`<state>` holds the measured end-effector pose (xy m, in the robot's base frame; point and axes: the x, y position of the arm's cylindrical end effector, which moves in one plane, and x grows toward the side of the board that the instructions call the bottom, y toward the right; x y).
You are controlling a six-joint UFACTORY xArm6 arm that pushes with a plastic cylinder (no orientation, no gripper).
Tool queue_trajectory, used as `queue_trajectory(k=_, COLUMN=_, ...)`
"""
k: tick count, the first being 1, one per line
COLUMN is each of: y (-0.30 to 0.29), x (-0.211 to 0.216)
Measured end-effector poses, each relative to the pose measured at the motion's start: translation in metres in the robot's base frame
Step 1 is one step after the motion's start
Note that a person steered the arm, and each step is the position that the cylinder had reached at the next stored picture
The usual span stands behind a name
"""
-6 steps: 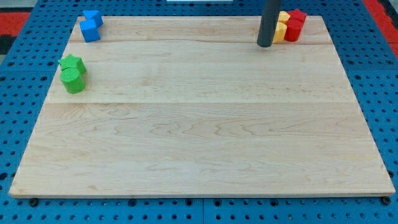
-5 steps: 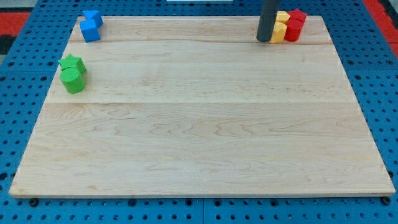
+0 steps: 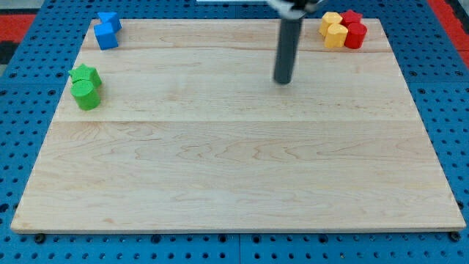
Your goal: Push the green star into the group of blocks
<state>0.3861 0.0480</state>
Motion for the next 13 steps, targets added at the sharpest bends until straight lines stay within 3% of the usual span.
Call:
queue_trajectory(k=2, y=-0.204, x=0.104)
queue_trajectory(k=3, y=-0.326, x=0.106)
queue_trajectory(k=4, y=-0.353, x=0.091)
queue_trajectory(k=6, y=-0.352, x=-0.018)
queue_trajectory(k=7, y=-0.338, x=-0.035)
queue_trajectory(k=11, y=-0.176, x=0.015)
queue_trajectory(k=12, y=-0.162, x=0.028)
queue_trajectory(k=13, y=-0.145, x=0.014)
